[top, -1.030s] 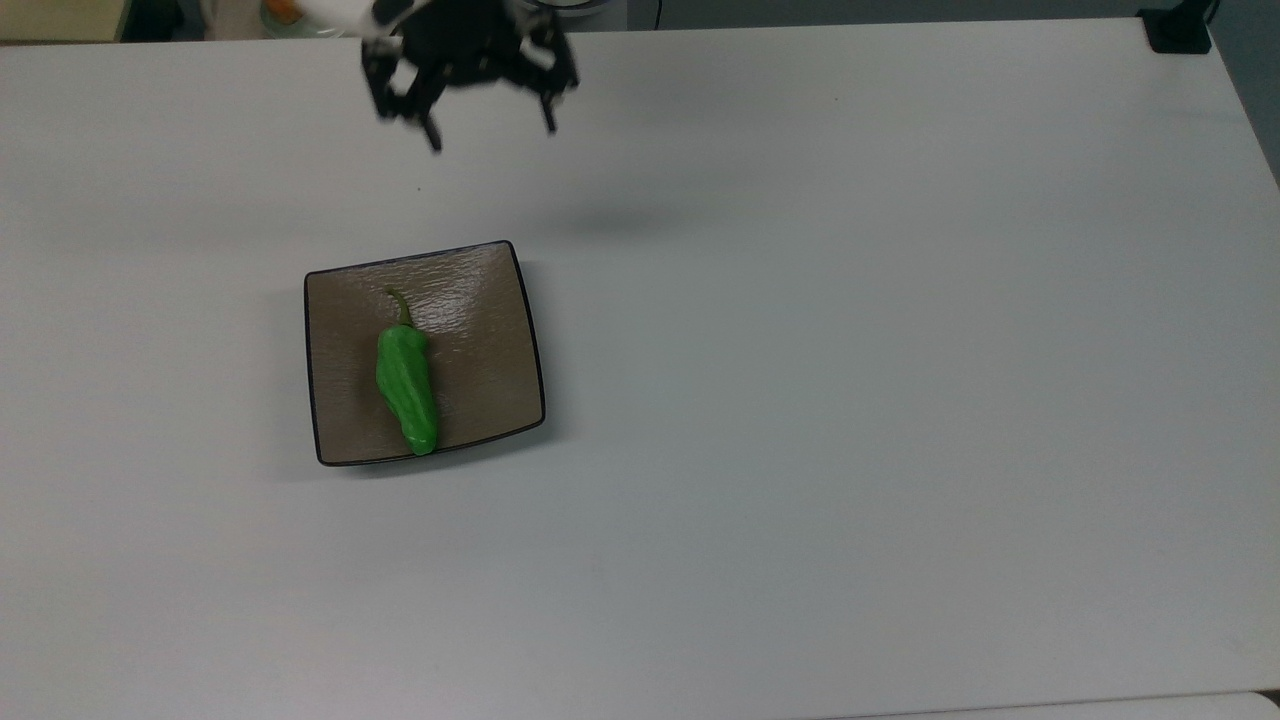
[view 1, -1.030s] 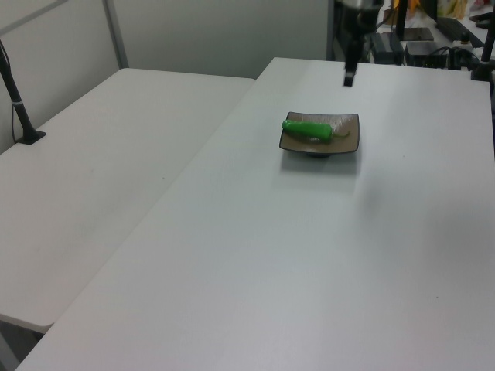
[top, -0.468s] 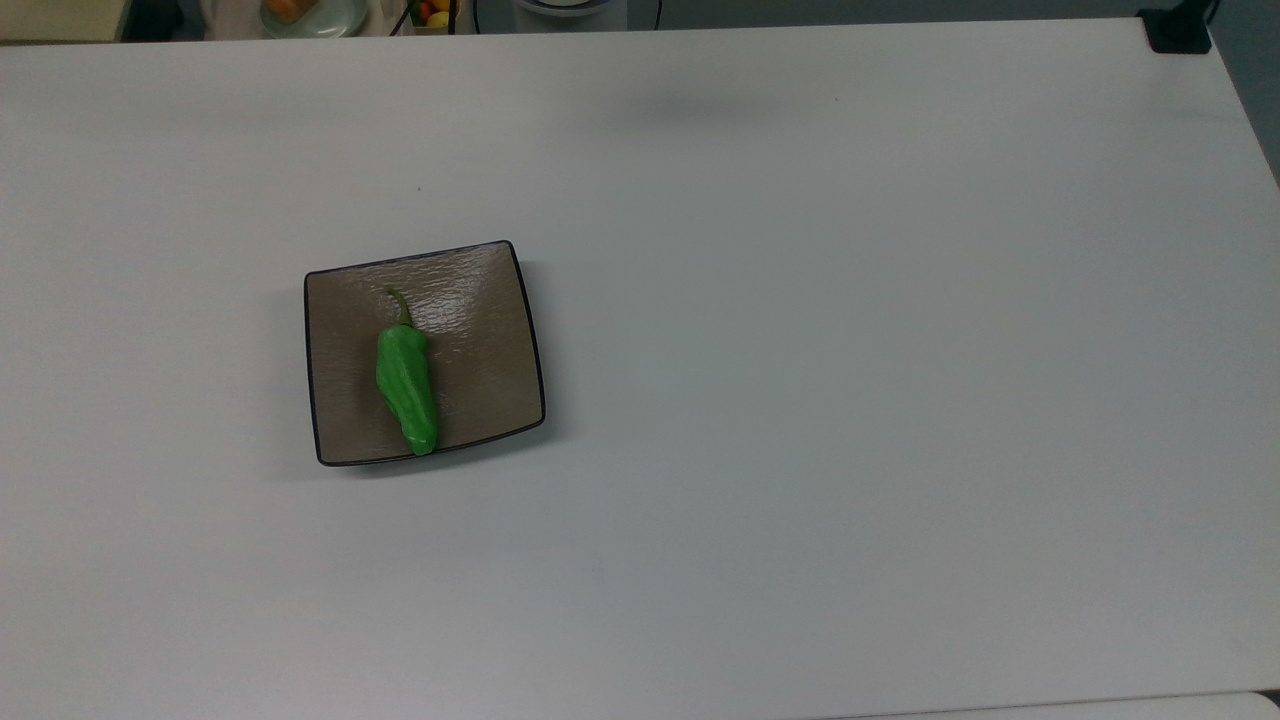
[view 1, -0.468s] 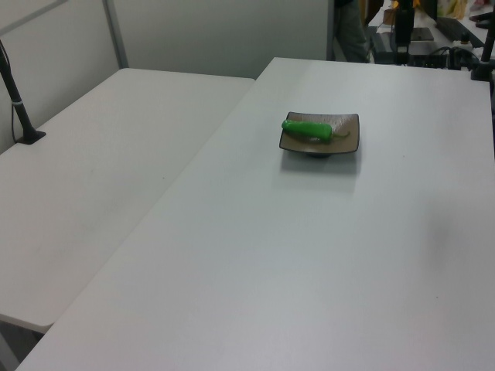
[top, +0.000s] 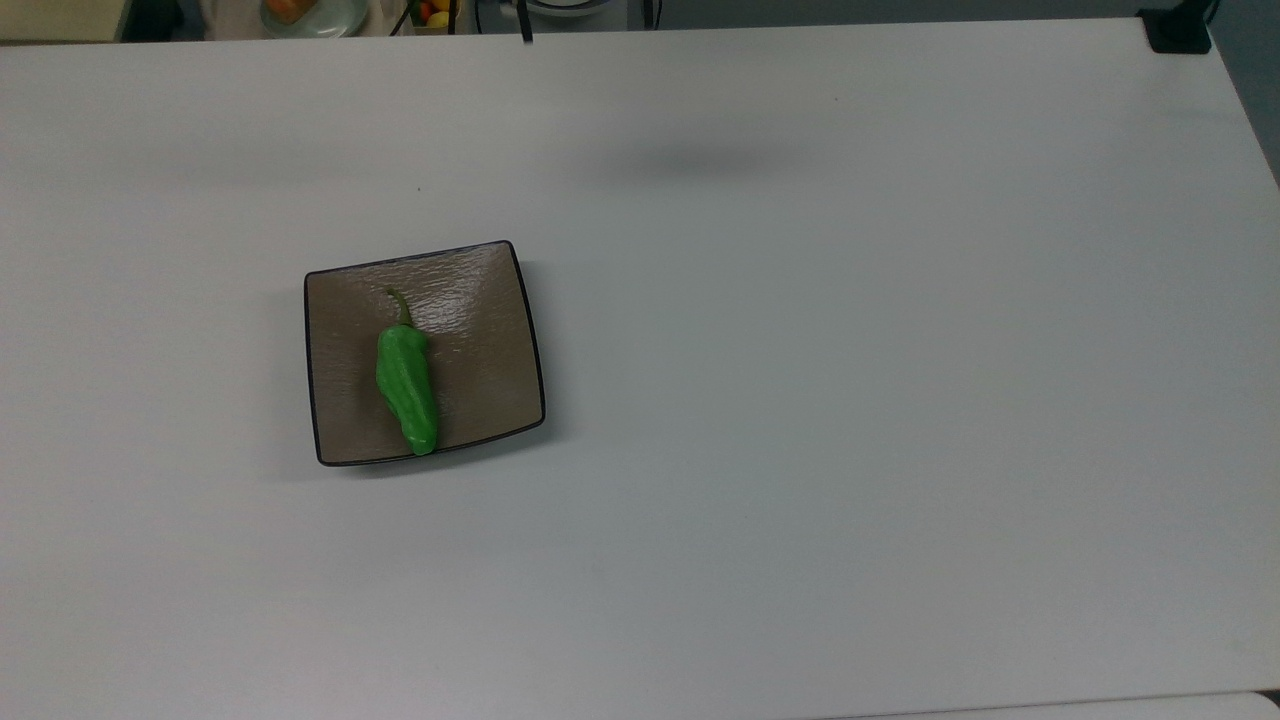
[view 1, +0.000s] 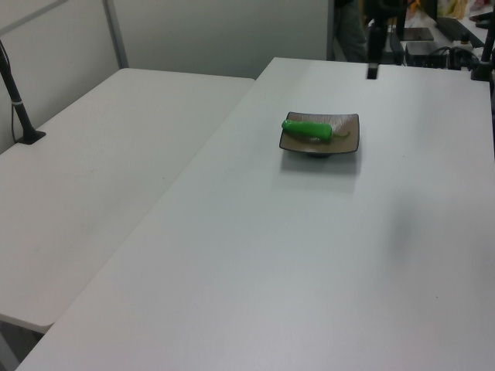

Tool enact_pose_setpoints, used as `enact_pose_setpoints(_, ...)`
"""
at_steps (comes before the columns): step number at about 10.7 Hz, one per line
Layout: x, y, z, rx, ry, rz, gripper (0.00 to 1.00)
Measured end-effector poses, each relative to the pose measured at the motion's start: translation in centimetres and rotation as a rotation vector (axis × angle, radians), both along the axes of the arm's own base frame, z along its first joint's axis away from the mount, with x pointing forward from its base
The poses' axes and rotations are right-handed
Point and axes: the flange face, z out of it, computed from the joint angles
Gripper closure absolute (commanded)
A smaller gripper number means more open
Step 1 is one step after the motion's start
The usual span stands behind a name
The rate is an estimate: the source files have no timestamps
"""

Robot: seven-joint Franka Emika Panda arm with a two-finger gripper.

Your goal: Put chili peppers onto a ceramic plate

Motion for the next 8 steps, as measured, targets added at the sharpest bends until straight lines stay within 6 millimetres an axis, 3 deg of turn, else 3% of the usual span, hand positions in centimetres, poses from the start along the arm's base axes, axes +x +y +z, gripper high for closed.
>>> enact_pose_setpoints(2, 1.63, -0.46, -1.1, 0.004, -0.036, -0.016, 0.0)
enact_pose_setpoints(8, 1.82, -1.0, -1.17, 0.004, -0.039, -0.026, 0.0)
